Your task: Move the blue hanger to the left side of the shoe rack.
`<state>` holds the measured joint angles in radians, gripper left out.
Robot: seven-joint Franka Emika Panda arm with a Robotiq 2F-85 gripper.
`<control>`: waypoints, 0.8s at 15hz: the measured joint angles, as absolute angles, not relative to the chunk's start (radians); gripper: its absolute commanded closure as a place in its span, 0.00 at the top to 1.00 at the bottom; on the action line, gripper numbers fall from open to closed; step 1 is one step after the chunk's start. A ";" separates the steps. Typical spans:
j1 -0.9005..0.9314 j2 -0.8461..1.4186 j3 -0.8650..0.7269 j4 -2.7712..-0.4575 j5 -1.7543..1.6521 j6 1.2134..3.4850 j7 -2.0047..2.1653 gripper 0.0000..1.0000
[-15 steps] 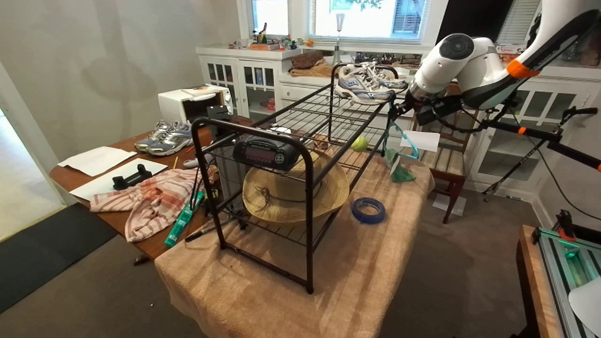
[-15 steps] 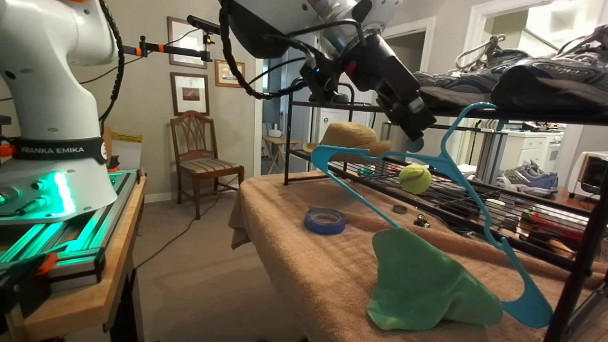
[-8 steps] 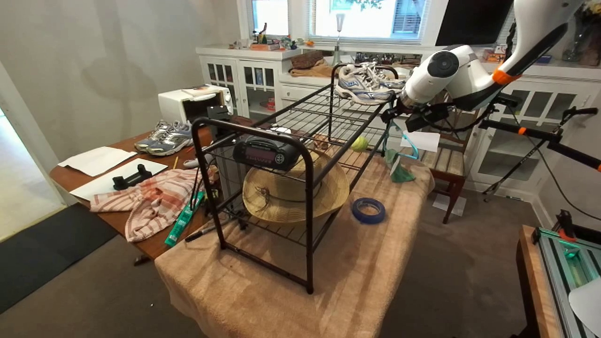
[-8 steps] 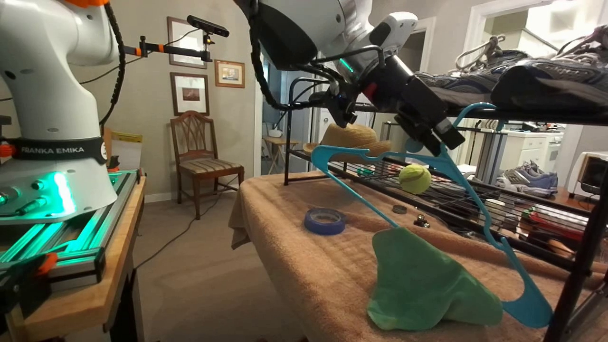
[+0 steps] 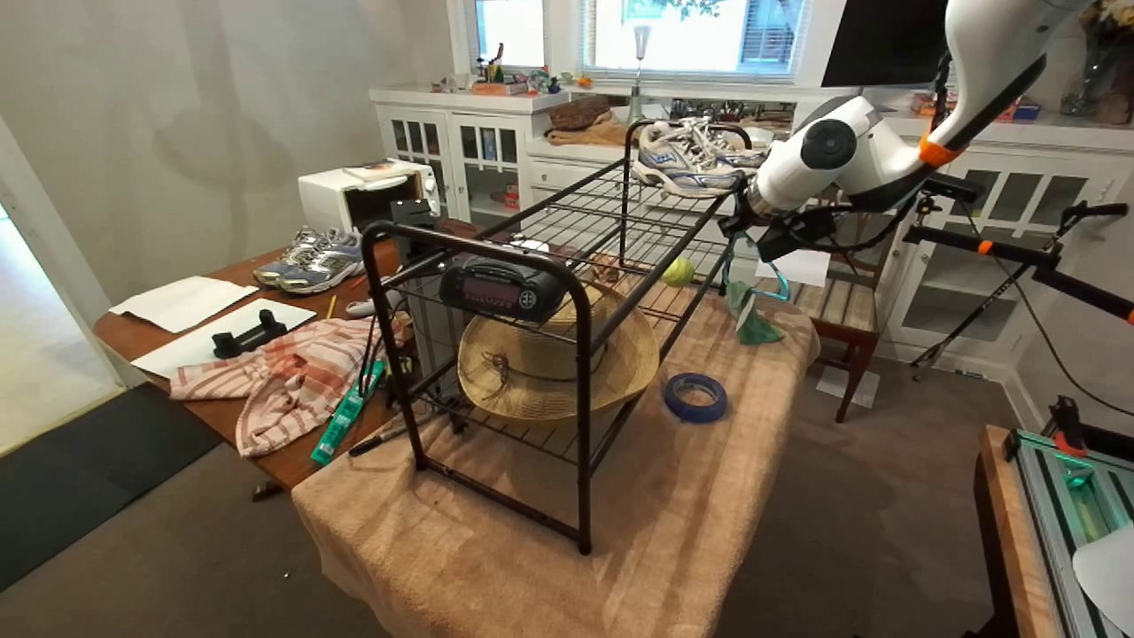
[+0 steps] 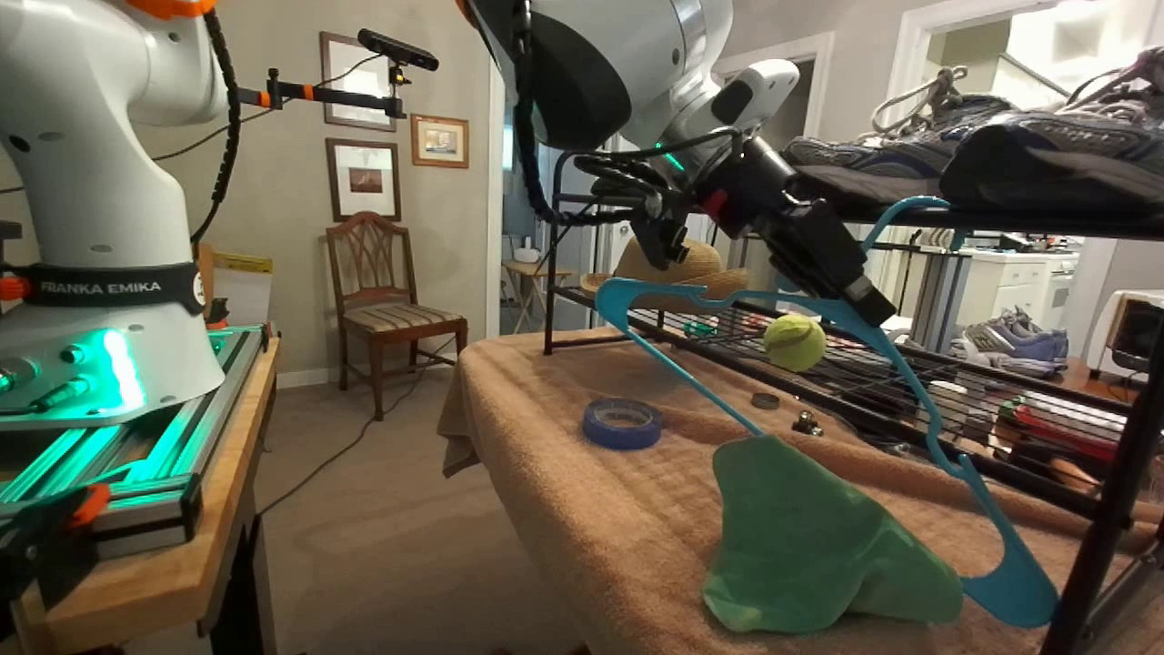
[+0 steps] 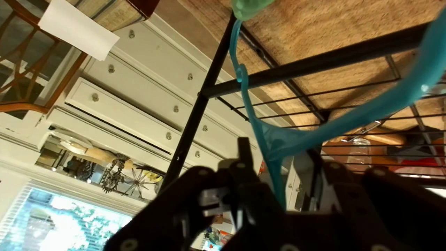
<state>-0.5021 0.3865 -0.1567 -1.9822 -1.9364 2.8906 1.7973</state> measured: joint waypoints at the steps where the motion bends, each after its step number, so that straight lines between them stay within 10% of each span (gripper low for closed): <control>1: -0.502 0.388 -0.156 -1.982 -1.947 2.891 1.807 0.01; 12: -0.510 0.371 -0.148 -2.000 -2.076 2.890 1.965 0.02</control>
